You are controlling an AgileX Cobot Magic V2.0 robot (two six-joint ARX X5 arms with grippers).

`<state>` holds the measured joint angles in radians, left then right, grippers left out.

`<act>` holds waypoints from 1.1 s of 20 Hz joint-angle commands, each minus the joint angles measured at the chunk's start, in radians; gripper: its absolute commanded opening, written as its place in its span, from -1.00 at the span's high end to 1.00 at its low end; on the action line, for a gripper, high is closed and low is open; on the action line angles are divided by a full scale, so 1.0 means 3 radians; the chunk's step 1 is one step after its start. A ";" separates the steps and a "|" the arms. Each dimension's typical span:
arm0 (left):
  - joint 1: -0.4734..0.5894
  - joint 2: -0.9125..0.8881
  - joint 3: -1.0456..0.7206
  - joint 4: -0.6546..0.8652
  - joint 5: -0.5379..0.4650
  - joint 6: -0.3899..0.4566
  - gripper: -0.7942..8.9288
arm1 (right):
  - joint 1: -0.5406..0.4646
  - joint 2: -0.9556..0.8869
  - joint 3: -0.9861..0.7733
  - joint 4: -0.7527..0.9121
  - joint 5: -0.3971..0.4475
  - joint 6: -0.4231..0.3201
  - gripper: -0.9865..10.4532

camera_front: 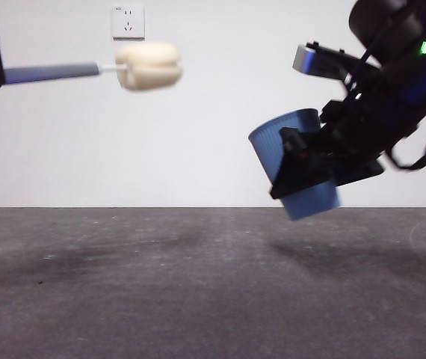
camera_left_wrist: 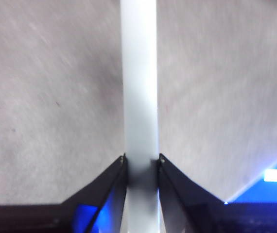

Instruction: Pick up the cup brush,pick up the cup,insert the brush into the cup,clean the cup,put the cup brush back,put the cup back to the fixed position on the table

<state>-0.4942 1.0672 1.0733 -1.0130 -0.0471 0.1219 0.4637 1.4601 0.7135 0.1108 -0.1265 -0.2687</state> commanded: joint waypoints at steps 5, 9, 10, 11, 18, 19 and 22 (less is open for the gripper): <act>-0.0032 0.0225 -0.0013 -0.0149 -0.0004 0.0805 0.85 | 0.0385 -0.0456 0.0145 -0.1666 0.0910 -0.0963 0.86; -0.0135 0.0341 -0.0013 -0.0271 0.0015 0.1109 0.85 | 0.0713 -0.0469 0.0394 -0.2074 0.1686 -0.1651 0.86; -0.0181 0.0394 -0.0013 -0.0324 0.0018 0.1148 0.85 | 0.0779 -0.0469 0.0467 -0.2071 0.1741 -0.1751 0.86; -0.0231 0.0450 -0.0013 -0.0371 0.0065 0.1183 0.85 | 0.0830 -0.0469 0.0523 -0.2074 0.1740 -0.1825 0.86; -0.0444 0.0668 -0.0013 -0.0381 0.0183 0.1296 0.85 | 0.0969 -0.0416 0.0538 -0.2380 0.1760 -0.2076 0.86; -0.0472 0.0683 -0.0013 -0.0392 0.0196 0.1307 0.85 | 0.0969 -0.0413 0.0538 -0.2401 0.1760 -0.2145 0.86; -0.0591 0.0708 -0.0013 -0.0465 0.0215 0.1342 0.85 | 0.0969 -0.0334 0.0538 -0.2422 0.1904 -0.2232 0.86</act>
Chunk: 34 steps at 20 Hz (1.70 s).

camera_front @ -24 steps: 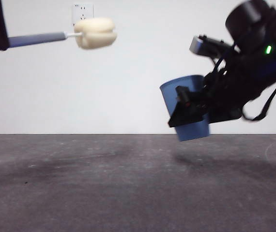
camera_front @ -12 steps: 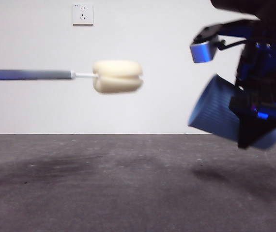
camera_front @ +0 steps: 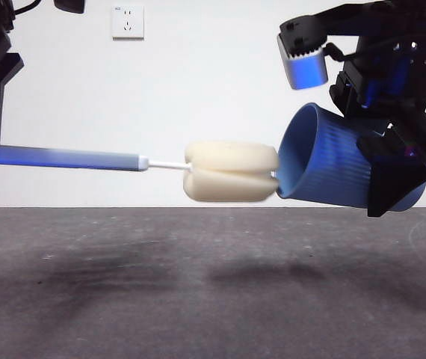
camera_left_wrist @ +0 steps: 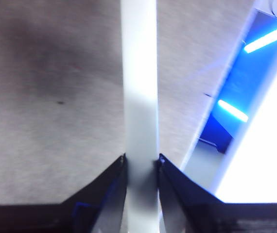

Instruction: Pick up the cup brush,pick up the cup,insert the brush into the cup,clean the cup,put the cup brush back,put the cup back to the fixed position on the table

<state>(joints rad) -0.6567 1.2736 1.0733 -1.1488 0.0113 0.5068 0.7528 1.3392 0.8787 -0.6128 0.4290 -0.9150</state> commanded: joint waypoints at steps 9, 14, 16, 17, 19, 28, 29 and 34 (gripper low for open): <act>-0.0285 0.0315 -0.0013 0.0072 0.0080 0.0027 0.85 | 0.0437 0.0371 -0.0013 0.0095 0.0076 -0.0084 0.86; -0.0458 0.0537 -0.0013 0.0495 0.0240 -0.0134 0.85 | 0.0619 0.0462 -0.0013 0.0109 0.0076 -0.0033 0.86; -0.0538 0.0584 -0.0013 0.0613 0.0242 -0.0230 0.85 | 0.0692 0.0486 -0.0013 0.0153 0.0075 -0.0033 0.86; -0.0566 0.0594 -0.0013 0.0664 0.0244 -0.0282 0.85 | 0.0730 0.0497 -0.0013 0.0195 0.0072 -0.0028 0.86; -0.0595 0.0594 -0.0013 0.0693 0.0251 -0.0317 0.85 | 0.0773 0.0511 -0.0013 0.0217 0.0067 0.0013 0.86; -0.0504 0.0567 -0.0013 0.0041 -0.0233 -0.0473 0.85 | 0.0631 0.0510 -0.0013 0.0058 0.0252 0.0229 0.86; -0.0487 0.0554 -0.0013 0.0011 -0.0235 -0.0473 0.85 | 0.0626 0.0510 -0.0013 0.0038 0.0253 0.0229 0.86; -0.0486 0.0530 -0.0013 -0.0103 -0.0309 -0.0523 0.85 | 0.0626 0.0510 -0.0013 0.0045 0.0251 0.0225 0.86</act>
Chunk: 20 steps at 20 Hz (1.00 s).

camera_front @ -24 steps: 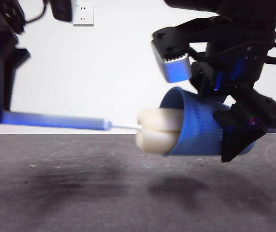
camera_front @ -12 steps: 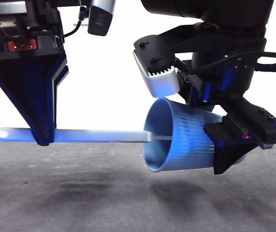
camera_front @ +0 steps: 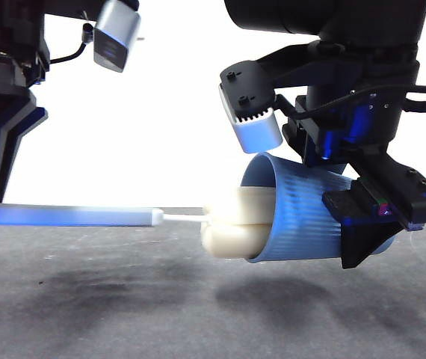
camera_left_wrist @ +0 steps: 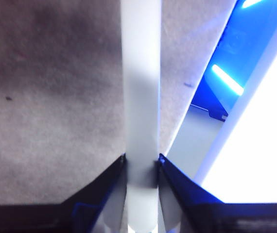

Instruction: Pick up the cup brush,pick up the cup,insert the brush into the cup,clean the cup,put the cup brush back,put the cup back to the fixed position on the table

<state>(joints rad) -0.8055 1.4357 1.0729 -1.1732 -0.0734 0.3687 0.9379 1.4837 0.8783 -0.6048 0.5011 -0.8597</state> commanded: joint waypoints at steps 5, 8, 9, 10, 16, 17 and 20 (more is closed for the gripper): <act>0.0003 -0.0011 -0.0011 0.0252 0.0062 -0.0057 0.85 | 0.0018 0.0028 -0.0011 0.0060 -0.0015 0.0041 0.86; -0.0043 -0.0010 -0.0011 0.0521 0.0266 -0.0060 0.85 | 0.0036 0.0028 -0.0011 0.0148 -0.0031 0.0031 0.86; -0.0075 -0.0010 -0.0011 0.0615 0.0292 -0.0060 0.85 | 0.0051 0.0028 -0.0011 0.0165 -0.0078 0.0028 0.86; -0.0109 -0.0010 -0.0011 0.0699 0.0336 -0.0060 0.85 | 0.0071 0.0028 -0.0010 0.0174 -0.0104 0.0028 0.86; -0.0212 -0.0009 -0.0011 0.0966 0.0375 -0.0095 0.85 | 0.0247 0.0028 -0.0010 0.0309 -0.0104 0.0005 0.86; -0.0211 -0.0009 -0.0011 0.0956 0.0347 -0.0097 0.85 | 0.0254 0.0028 -0.0010 0.0309 -0.0103 0.0006 0.86; -0.0207 -0.0009 -0.0011 0.0824 0.0315 -0.0097 0.85 | 0.0256 0.0028 -0.0010 0.0285 -0.0066 0.0011 0.86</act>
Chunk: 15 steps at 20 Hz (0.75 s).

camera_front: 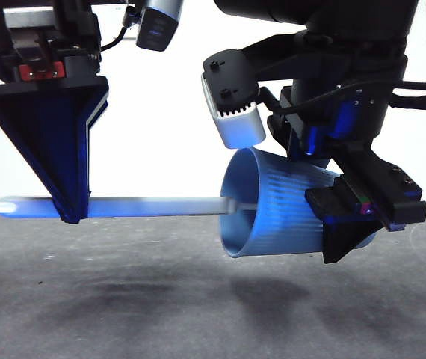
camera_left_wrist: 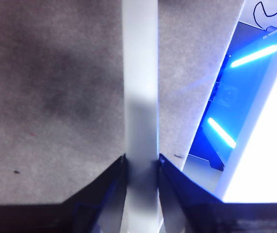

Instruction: Pick up the cup brush,pick up the cup,insert the brush into the cup,clean the cup,put the cup brush back,put the cup back to the fixed position on the table

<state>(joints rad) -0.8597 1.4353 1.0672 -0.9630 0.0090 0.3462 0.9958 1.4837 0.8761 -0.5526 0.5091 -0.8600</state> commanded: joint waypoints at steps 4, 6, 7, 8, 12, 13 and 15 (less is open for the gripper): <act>-0.0005 -0.0010 0.0008 -0.0181 -0.0206 -0.0022 0.85 | 0.0003 0.0028 -0.0004 -0.0074 -0.0010 0.0070 0.86; 0.0067 -0.0011 0.0008 -0.0373 -0.0242 -0.0022 0.85 | -0.0039 0.0010 -0.0004 -0.0120 0.0075 0.0085 0.86; 0.0099 -0.0017 0.0008 -0.0429 -0.0295 -0.0024 0.85 | -0.0064 0.0000 -0.0003 -0.0153 0.0076 0.0107 0.86; 0.0139 -0.0027 0.0008 -0.0467 -0.0300 -0.0025 0.85 | -0.0081 -0.0010 -0.0004 -0.0191 0.0076 0.0148 0.86; 0.0300 -0.0047 0.0008 -0.0571 -0.0303 -0.0046 0.85 | -0.0181 -0.0022 -0.0003 -0.0207 0.0083 0.0289 0.86; 0.0331 -0.0047 0.0008 -0.0561 -0.0301 -0.0046 0.85 | -0.0184 -0.0023 -0.0003 -0.0209 0.0081 0.0304 0.86; 0.0383 -0.0047 0.0008 -0.0509 -0.0300 -0.0046 0.85 | -0.0184 -0.0047 -0.0003 -0.0207 0.0072 0.0306 0.86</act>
<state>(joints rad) -0.7536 1.4239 1.0679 -1.1286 -0.0685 0.3588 0.9401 1.4776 0.8761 -0.6083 0.5346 -0.7799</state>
